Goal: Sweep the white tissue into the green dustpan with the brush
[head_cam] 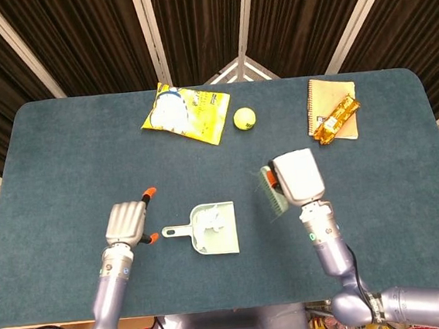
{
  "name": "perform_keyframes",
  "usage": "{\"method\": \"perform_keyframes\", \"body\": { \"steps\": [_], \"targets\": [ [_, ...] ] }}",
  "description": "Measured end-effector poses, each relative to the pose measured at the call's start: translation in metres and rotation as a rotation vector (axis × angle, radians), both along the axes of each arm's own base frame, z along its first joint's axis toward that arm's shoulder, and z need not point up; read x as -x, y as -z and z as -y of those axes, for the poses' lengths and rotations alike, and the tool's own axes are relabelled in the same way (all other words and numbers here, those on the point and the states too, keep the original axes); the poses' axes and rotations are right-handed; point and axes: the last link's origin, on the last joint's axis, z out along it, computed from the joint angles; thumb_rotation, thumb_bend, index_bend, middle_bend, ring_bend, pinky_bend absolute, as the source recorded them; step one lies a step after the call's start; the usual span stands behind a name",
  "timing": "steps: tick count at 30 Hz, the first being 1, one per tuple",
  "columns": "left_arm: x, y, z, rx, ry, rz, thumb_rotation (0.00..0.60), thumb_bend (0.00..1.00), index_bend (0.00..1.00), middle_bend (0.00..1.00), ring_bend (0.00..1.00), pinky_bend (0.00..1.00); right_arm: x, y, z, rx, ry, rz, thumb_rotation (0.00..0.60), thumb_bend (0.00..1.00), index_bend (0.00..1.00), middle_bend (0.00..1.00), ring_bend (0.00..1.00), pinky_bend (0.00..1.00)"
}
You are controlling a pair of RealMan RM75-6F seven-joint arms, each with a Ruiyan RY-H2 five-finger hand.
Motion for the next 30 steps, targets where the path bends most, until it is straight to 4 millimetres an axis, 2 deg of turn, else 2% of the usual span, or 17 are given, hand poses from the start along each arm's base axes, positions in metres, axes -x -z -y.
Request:
{"method": "perform_keyframes", "body": {
  "steps": [8, 10, 13, 15, 16, 18, 19, 21, 24, 27, 30],
  "targets": [
    [0.016, -0.039, 0.001, -0.049, -0.002, 0.052, 0.6, 0.0, 0.15, 0.93, 0.98, 0.97, 0.038, -0.013, 0.017, 0.087, 0.077, -0.108, 0.6, 0.4, 0.91, 0.92, 0.92, 0.85],
    [0.021, -0.048, 0.002, -0.058, -0.003, 0.066, 0.6, 0.0, 0.15, 0.91, 0.96, 0.97, 0.049, -0.017, 0.021, 0.118, 0.1, -0.143, 0.6, 0.4, 0.83, 0.9, 0.87, 0.82],
    [0.026, -0.057, 0.005, -0.06, -0.001, 0.082, 0.6, 0.0, 0.15, 0.83, 0.89, 0.95, 0.063, -0.019, 0.021, 0.13, 0.131, -0.167, 0.6, 0.4, 0.46, 0.63, 0.6, 0.65],
    [0.028, -0.06, 0.007, -0.054, 0.003, 0.094, 0.6, 0.0, 0.14, 0.71, 0.79, 0.9, 0.066, -0.016, 0.019, 0.115, 0.136, -0.177, 0.6, 0.4, 0.19, 0.41, 0.39, 0.47],
    [0.028, -0.061, 0.008, -0.051, 0.003, 0.099, 0.6, 0.0, 0.13, 0.66, 0.76, 0.87, 0.067, -0.014, 0.018, 0.102, 0.139, -0.182, 0.6, 0.4, 0.13, 0.35, 0.33, 0.42],
    [0.028, -0.062, 0.011, -0.042, 0.006, 0.107, 0.6, 0.0, 0.1, 0.5, 0.64, 0.77, 0.066, -0.011, 0.015, 0.079, 0.146, -0.181, 0.6, 0.4, 0.03, 0.21, 0.18, 0.28],
    [0.028, -0.062, 0.012, -0.04, 0.009, 0.108, 0.6, 0.0, 0.08, 0.45, 0.59, 0.73, 0.065, -0.008, 0.013, 0.063, 0.15, -0.177, 0.6, 0.4, 0.01, 0.18, 0.14, 0.25],
    [0.029, -0.063, 0.015, -0.038, 0.016, 0.11, 0.6, 0.0, 0.05, 0.29, 0.45, 0.58, 0.063, -0.006, 0.01, 0.042, 0.156, -0.17, 0.6, 0.4, 0.0, 0.11, 0.08, 0.2],
    [0.029, -0.066, 0.019, -0.041, 0.025, 0.117, 0.6, 0.0, 0.02, 0.15, 0.28, 0.42, 0.059, -0.002, 0.006, 0.01, 0.166, -0.159, 0.6, 0.4, 0.0, 0.1, 0.07, 0.19],
    [0.03, -0.07, 0.023, -0.047, 0.034, 0.13, 0.6, 0.0, 0.02, 0.06, 0.17, 0.31, 0.054, -0.001, 0.003, -0.012, 0.169, -0.141, 0.6, 0.4, 0.0, 0.1, 0.07, 0.19],
    [0.031, -0.075, 0.028, -0.056, 0.046, 0.146, 0.6, 0.0, 0.01, 0.02, 0.11, 0.23, 0.049, -0.002, 0.0, -0.026, 0.161, -0.119, 0.6, 0.4, 0.0, 0.1, 0.07, 0.19]
  ]
}}
